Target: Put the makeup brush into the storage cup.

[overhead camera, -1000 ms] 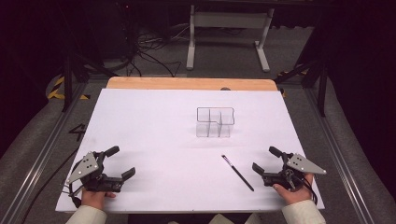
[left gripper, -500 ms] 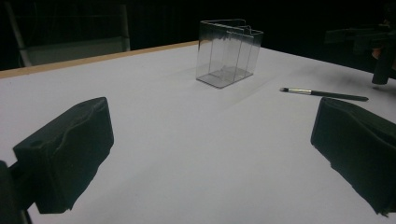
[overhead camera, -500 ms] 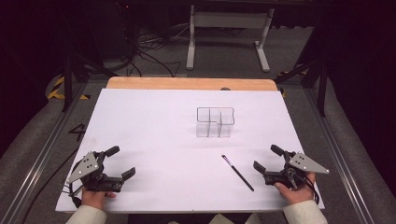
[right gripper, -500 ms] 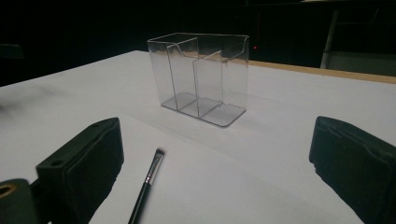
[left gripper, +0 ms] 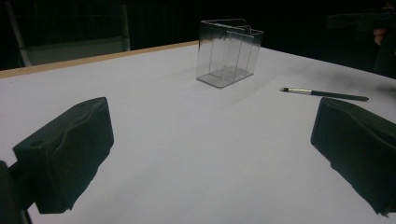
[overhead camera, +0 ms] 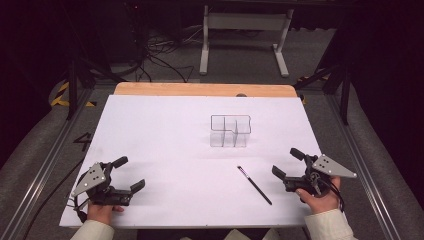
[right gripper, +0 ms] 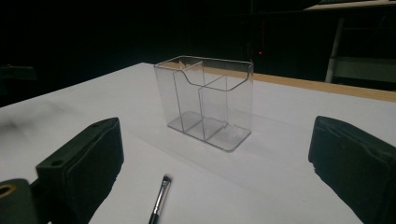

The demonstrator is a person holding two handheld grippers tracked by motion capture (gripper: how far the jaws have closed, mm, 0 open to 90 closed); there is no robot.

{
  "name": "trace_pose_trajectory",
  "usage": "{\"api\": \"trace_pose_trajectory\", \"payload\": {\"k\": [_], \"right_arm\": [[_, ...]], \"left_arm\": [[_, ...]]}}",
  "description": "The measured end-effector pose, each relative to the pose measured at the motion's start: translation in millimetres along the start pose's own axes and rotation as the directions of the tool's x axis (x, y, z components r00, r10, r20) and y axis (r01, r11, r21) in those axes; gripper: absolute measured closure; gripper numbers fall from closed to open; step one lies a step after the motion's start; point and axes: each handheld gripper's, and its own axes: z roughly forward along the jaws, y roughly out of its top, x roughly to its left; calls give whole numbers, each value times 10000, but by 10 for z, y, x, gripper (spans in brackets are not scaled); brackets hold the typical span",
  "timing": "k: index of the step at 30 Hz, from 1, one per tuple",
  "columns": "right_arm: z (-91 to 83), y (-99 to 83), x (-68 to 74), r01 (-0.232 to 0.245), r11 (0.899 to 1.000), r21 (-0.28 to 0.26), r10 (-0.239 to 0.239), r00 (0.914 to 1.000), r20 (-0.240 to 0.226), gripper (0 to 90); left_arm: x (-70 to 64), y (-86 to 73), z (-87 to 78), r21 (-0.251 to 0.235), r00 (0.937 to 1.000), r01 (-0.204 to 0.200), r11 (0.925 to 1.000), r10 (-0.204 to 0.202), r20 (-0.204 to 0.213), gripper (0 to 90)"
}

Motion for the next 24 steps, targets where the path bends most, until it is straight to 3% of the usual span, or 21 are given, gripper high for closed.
{"api": "trace_pose_trajectory", "payload": {"k": [19,24], "right_arm": [[255,279,125,436,9986,289,-422,9980,-475,38],[385,337,183,710,9954,637,-672,9959,-605,38]], "left_arm": [[6,-1,0,-22,10000,52,10000,-52,-14,1],[1,-4,-1,-79,9999,124,9999,-123,31,1]]}}
